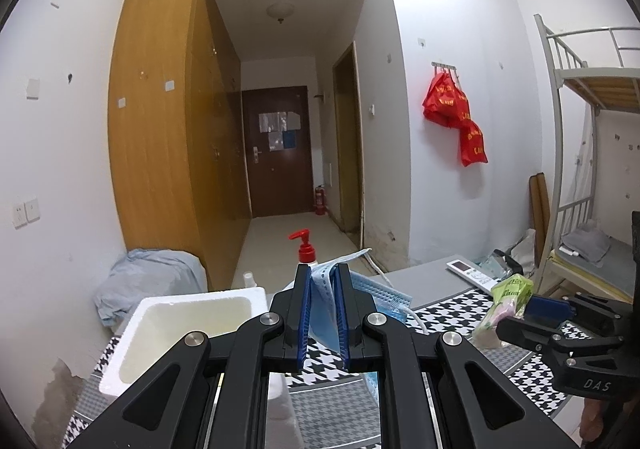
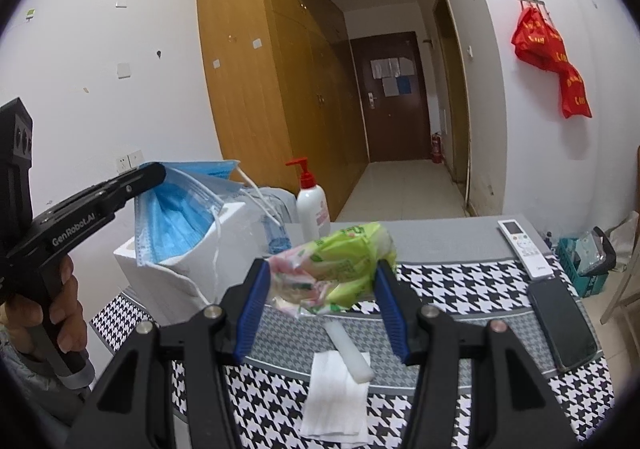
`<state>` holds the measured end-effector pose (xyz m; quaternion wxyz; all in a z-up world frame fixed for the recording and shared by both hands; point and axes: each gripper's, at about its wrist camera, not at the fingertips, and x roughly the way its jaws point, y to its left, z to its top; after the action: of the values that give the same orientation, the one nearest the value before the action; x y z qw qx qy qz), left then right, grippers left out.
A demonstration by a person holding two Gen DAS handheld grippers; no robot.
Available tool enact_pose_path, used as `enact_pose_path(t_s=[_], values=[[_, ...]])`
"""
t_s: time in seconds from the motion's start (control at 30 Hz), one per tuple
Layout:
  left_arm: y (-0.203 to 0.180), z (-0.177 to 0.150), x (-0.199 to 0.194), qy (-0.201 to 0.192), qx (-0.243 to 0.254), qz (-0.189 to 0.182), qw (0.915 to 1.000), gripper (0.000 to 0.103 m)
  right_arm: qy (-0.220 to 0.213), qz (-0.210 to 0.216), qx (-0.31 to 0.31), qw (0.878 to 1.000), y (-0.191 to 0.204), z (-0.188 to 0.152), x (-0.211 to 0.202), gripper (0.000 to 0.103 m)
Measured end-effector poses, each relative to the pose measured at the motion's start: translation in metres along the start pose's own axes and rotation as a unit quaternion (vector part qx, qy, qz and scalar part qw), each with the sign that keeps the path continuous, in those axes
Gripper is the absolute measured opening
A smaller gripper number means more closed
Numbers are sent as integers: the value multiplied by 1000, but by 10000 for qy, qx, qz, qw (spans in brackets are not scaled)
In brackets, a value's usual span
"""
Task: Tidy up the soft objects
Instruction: 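Lift the mask and snack pack and carry both toward the foam box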
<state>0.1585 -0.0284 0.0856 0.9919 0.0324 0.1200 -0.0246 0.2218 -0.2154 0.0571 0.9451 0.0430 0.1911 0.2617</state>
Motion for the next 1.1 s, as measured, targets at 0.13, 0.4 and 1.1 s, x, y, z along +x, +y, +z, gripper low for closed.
enact_pose_path(t_s=[0.13,0.4,1.1], values=[[10,0,0,-22,-51,29,10000,13,-36,13,-44,10000,9,2,2,58],[27,0,-7,-132,-93,98,9998,13,-91,75,-141,9998,24,6,8,58],[77,0,-1,-163,-400,495,9978,13,-101,307,-351,9989,59,19,28,58]])
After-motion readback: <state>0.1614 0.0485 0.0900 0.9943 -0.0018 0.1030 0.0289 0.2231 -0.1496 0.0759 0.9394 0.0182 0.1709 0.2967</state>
